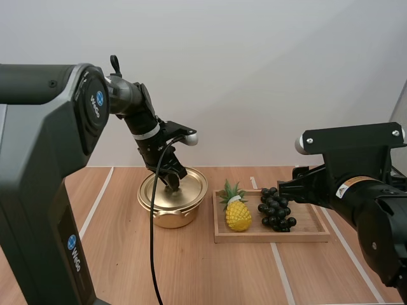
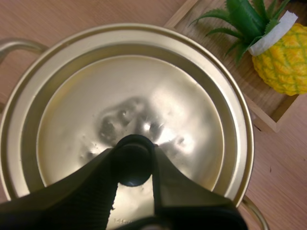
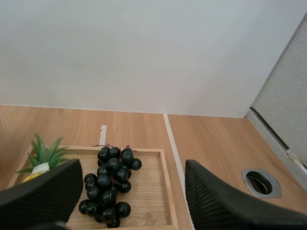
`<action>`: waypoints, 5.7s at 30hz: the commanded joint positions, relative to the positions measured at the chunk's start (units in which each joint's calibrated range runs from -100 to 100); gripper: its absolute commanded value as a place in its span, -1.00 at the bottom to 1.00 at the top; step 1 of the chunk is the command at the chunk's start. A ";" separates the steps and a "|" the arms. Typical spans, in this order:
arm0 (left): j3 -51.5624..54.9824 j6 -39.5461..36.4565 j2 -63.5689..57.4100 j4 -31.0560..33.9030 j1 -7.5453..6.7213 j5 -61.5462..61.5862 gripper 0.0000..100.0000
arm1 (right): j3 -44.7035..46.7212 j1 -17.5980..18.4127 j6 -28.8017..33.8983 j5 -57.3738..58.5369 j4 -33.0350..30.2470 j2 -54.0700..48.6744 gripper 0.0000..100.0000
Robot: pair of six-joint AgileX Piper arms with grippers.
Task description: Open the pot, put the pineapple inside, and close it
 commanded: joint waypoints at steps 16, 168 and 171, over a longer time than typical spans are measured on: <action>-19.27 -3.82 -14.91 -3.96 -0.07 -13.60 -1.00 | -0.42 -0.20 -0.51 -0.91 -0.39 -0.26 1.00; -45.58 -9.90 -51.01 -7.67 0.08 -93.73 -1.00 | -29.44 24.23 -64.24 -20.20 56.45 81.17 -1.00; -45.58 -9.90 -51.01 -7.67 0.08 -93.73 -1.00 | -29.44 24.23 -61.05 -20.20 52.26 79.06 -1.00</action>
